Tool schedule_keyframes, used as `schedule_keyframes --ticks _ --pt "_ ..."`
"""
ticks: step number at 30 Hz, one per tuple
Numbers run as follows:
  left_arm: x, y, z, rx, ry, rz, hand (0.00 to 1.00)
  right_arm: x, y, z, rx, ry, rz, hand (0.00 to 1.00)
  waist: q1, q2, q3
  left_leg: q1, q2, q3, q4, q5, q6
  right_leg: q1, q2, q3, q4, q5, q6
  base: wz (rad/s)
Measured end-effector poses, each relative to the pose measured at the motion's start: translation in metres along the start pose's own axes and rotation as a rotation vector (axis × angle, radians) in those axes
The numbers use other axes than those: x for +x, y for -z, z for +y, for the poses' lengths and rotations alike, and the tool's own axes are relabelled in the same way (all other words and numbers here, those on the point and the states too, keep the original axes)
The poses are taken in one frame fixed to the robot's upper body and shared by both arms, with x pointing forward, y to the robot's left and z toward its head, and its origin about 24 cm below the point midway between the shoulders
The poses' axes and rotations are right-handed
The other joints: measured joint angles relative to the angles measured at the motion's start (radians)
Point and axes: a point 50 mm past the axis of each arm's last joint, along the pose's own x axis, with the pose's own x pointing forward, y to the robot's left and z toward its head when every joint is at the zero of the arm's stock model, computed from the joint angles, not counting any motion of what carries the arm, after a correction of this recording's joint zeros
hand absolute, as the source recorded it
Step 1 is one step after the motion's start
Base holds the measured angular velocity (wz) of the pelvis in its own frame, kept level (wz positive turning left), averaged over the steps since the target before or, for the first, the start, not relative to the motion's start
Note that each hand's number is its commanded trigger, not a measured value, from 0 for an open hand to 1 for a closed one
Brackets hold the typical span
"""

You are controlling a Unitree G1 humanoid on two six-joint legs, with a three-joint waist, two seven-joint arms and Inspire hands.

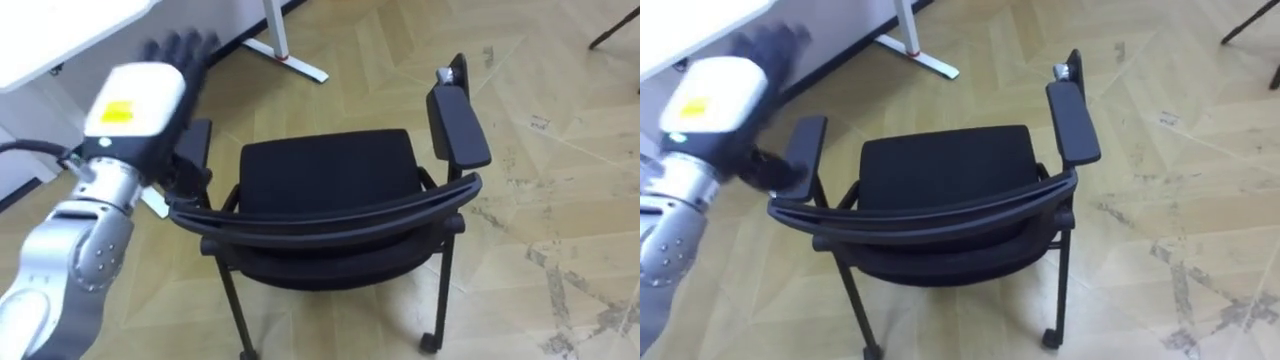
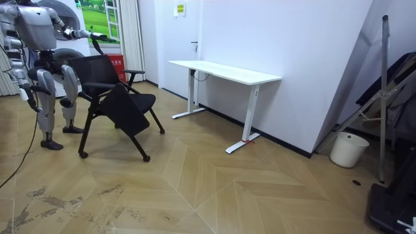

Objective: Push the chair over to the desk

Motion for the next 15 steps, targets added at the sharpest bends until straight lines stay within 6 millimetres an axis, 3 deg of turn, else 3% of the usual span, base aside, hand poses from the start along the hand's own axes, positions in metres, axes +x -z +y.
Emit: schedule_keyframes --ticks 5,15 --pt "0.0 -0.001 0.009 0.003 0.169 0.007 0.0 -0.002 0.002 -0.012 0.013 0.031 0.017 0.0 -0.006 0.025 -0.0045 0.002 0.0 0.0 0.002 0.0 0.0 0.001 -0.001 0.001 0.0 0.0 0.0 -0.01" --pt "-0.001 0.006 0.03 -0.083 0.464 -0.026 0.0 -0.003 0.005 -0.017 0.029 0.045 0.048 0.0 -0.019 0.025 -0.0041 -0.002 -0.002 -0.001 0.003 0.0 0.0 0.0 -0.004 0.002 0.001 0.0 0.0 0.01"
